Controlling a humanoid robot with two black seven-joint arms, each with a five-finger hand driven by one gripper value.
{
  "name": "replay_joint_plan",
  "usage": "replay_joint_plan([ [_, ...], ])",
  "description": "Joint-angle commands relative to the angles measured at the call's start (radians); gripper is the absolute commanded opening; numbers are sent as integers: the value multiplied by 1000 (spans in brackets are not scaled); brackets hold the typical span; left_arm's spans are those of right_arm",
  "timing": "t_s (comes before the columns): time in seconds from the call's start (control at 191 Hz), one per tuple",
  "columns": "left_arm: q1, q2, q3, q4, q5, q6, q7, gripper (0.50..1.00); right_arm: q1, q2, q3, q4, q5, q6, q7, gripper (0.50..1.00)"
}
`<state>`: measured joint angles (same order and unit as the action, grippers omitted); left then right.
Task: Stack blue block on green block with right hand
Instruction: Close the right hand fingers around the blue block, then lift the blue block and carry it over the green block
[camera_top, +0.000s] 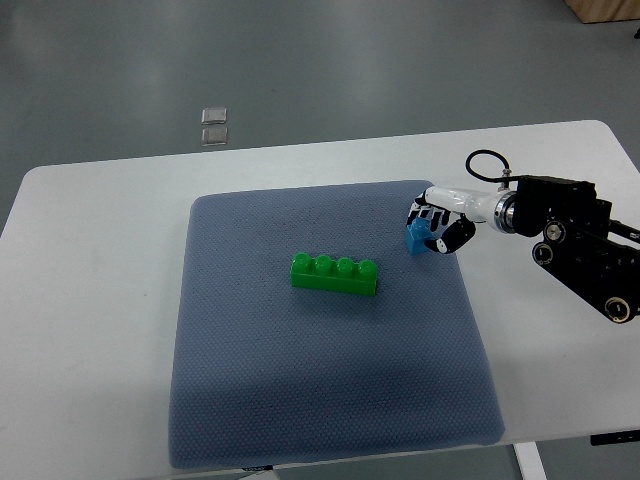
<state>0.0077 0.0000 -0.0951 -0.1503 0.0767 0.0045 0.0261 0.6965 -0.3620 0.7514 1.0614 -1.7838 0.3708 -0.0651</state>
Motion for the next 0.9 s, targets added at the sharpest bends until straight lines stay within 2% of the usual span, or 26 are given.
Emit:
replay_joint_plan([
  [0.0,0,0,0,0,0,0,0,1000,1,0,0,-1,0,-1,1,554],
  [0.094,0,0,0,0,0,0,0,1000,0,0,0,-1,1,-3,1,500],
  [0.356,0,0,0,0,0,-1,0,1000,29,0,2,2,12,-10,21,500],
  [0.665,0,0,0,0,0,0,0,1000,124,-2,2,45,14,-1,131,500],
  [0.896,0,0,0,0,0,0,0,1000,124,-2,0,83,12,4,268,500],
])
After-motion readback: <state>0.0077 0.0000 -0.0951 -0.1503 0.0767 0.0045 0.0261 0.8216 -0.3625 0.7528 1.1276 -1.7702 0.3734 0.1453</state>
